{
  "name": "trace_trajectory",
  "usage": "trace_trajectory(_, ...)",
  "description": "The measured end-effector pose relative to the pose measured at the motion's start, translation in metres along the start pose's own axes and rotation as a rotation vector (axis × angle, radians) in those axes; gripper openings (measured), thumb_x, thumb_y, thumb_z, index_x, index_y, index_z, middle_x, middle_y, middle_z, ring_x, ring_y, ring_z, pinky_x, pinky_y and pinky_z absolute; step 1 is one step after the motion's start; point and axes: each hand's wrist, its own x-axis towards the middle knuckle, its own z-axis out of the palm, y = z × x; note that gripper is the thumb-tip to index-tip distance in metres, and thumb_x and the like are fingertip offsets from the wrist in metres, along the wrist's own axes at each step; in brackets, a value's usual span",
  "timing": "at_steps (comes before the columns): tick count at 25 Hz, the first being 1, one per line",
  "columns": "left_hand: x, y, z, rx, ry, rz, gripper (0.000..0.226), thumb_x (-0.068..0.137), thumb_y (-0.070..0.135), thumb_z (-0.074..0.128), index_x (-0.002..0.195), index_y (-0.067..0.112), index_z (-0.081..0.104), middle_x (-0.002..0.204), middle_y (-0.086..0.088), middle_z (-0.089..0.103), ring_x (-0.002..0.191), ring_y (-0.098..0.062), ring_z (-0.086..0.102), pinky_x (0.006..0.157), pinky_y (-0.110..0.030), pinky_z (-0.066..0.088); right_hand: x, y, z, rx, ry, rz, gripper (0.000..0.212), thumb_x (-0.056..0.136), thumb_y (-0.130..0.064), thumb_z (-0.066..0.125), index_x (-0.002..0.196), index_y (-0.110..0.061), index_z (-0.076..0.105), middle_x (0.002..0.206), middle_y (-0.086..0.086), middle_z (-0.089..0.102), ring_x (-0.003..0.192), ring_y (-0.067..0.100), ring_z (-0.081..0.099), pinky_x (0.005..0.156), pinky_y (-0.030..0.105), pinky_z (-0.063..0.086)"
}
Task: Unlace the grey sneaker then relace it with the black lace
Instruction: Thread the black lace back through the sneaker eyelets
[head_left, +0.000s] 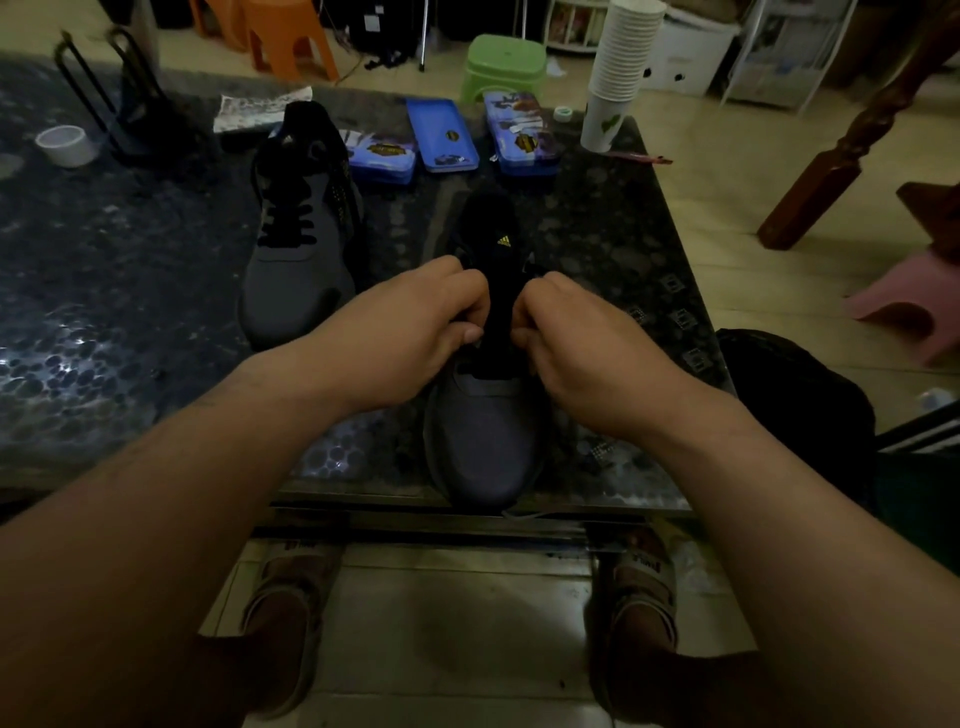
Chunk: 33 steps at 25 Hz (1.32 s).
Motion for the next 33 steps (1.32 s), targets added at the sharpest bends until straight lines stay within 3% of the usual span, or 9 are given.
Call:
trace_trajectory(5,-0.001,0.009,0.004,0.044,0.045,-0.096,0.013,0.103,0.026,0.052,0.095,0.029,0.043,0.091,0.010,0.047,0.079,-0.019,0.051,0.068,-0.038,0.037,0.005,-0.009,-0.004,0.127,-0.035,0.159,0.008,0.102,-0.024,0.049,0.099,-0.017,0.053,0.101,-0.001,0.053,0.089,0.016,0.053,0.077,0.035,0.044)
trace_trajectory(11,-0.005,-0.003,-0.004,-0.063,-0.032,-0.085,0.017,0.097,0.022,0.067,0.101,0.031,0.052,0.098,0.010,0.053,0.088,-0.012,0.054,0.076,-0.035,0.047,0.000,0.003,-0.010,0.264,-0.061,0.120,0.007,0.097,-0.022,0.065,0.103,-0.023,0.060,0.102,-0.004,0.058,0.090,0.010,0.057,0.078,0.028,0.047)
trace_trajectory(17,-0.003,0.000,-0.005,-0.039,-0.021,-0.040,0.018,0.099,0.022,0.062,0.097,0.034,0.049,0.095,0.009,0.048,0.089,-0.019,0.053,0.079,-0.046,0.049,0.005,0.001,-0.004,0.231,-0.033,0.191,0.006,0.101,-0.022,0.062,0.097,-0.019,0.065,0.096,-0.008,0.058,0.089,0.008,0.057,0.074,0.023,0.042)
trace_trajectory(23,0.001,0.007,-0.010,-0.085,-0.064,-0.138,0.017,0.102,0.019,0.058,0.090,0.027,0.049,0.091,0.008,0.051,0.084,-0.009,0.051,0.071,-0.030,0.040,0.009,-0.006,-0.012,0.400,-0.112,0.328,0.019,0.103,-0.026,0.059,0.097,-0.012,0.071,0.077,-0.001,0.068,0.061,-0.002,0.059,0.053,0.012,0.041)
trace_trajectory(24,0.001,0.009,-0.010,-0.099,-0.064,-0.172,0.017,0.102,0.019,0.057,0.089,0.026,0.050,0.091,0.008,0.052,0.084,-0.009,0.051,0.069,-0.028,0.038,0.010,-0.007,-0.012,0.456,-0.110,0.356,0.020,0.103,-0.026,0.060,0.096,-0.011,0.071,0.077,0.001,0.070,0.064,0.000,0.063,0.060,0.016,0.048)
trace_trajectory(26,0.001,0.012,-0.008,-0.147,-0.039,-0.264,0.013,0.102,0.025,0.059,0.092,0.023,0.051,0.092,0.007,0.053,0.081,-0.008,0.053,0.067,-0.027,0.037,0.010,-0.005,-0.009,0.563,-0.081,0.416,0.016,0.100,-0.026,0.062,0.095,-0.014,0.071,0.088,0.011,0.074,0.085,0.021,0.072,0.084,0.044,0.059)
trace_trajectory(28,-0.002,0.013,-0.003,-0.221,-0.005,-0.397,0.023,0.098,0.038,0.065,0.100,0.020,0.050,0.093,0.004,0.057,0.079,-0.009,0.055,0.065,-0.029,0.043,0.008,-0.005,-0.009,0.666,-0.051,0.482,0.014,0.094,-0.028,0.067,0.094,-0.015,0.067,0.097,0.019,0.074,0.095,0.039,0.071,0.087,0.062,0.056)
trace_trajectory(29,-0.003,0.013,0.001,-0.248,-0.001,-0.466,0.031,0.095,0.044,0.067,0.104,0.020,0.049,0.094,0.003,0.059,0.080,-0.011,0.058,0.065,-0.031,0.046,0.007,-0.005,-0.008,0.679,-0.045,0.505,0.018,0.090,-0.030,0.071,0.094,-0.014,0.065,0.097,0.021,0.073,0.094,0.040,0.071,0.084,0.063,0.056)
trace_trajectory(33,-0.003,0.014,0.012,-0.210,0.021,-0.574,0.046,0.086,0.053,0.071,0.109,0.020,0.047,0.098,0.002,0.062,0.081,-0.011,0.058,0.061,-0.032,0.040,0.005,-0.014,0.004,0.396,-0.012,0.509,0.035,0.083,-0.039,0.080,0.100,-0.017,0.058,0.102,0.003,0.061,0.086,0.015,0.061,0.064,0.033,0.047)
